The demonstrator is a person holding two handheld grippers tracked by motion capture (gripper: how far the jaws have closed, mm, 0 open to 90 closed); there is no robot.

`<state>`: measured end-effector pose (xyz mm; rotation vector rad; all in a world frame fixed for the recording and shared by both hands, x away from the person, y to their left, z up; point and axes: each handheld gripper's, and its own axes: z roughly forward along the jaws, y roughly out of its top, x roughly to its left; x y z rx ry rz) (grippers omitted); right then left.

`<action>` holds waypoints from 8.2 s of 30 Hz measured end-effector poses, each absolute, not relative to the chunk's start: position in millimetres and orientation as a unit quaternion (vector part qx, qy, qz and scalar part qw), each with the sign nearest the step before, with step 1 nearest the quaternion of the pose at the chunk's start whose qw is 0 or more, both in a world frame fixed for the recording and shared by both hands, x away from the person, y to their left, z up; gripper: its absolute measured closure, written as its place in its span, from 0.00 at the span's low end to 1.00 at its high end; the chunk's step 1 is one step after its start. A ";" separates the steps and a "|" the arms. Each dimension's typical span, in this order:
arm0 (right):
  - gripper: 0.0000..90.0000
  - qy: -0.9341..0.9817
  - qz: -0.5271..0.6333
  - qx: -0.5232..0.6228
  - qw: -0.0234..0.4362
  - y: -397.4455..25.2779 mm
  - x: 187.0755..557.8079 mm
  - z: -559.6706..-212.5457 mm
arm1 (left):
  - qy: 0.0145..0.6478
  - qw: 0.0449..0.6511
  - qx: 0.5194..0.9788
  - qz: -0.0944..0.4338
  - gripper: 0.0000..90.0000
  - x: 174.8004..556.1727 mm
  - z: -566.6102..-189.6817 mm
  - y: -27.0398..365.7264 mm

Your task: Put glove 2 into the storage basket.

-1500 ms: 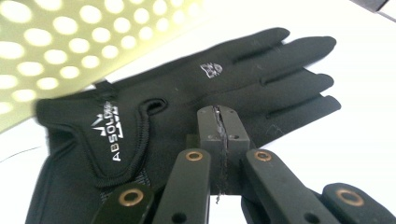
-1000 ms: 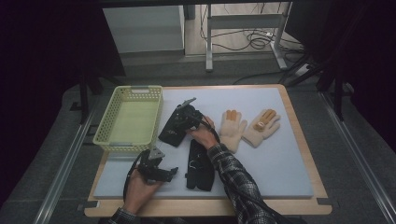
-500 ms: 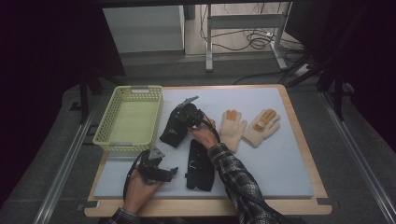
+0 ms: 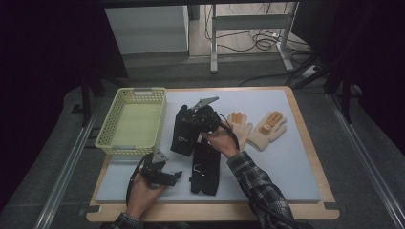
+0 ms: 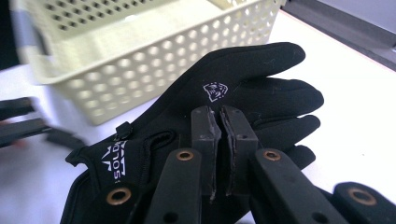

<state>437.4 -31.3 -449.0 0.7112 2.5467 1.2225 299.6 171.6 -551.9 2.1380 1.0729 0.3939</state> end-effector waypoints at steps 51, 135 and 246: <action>0.92 0.885 0.389 0.245 0.078 -156.9 305.0 -525.8 | 0.425 0.342 0.825 0.149 0.04 292.3 -548.7 187.5; 0.32 0.832 0.345 0.391 0.192 -241.7 330.5 -529.2 | 0.450 0.342 0.811 0.153 0.01 292.0 -554.9 216.5; 0.27 0.826 0.352 0.393 0.198 -244.0 330.3 -532.7 | 0.509 0.279 0.796 0.173 0.69 402.6 -421.2 190.4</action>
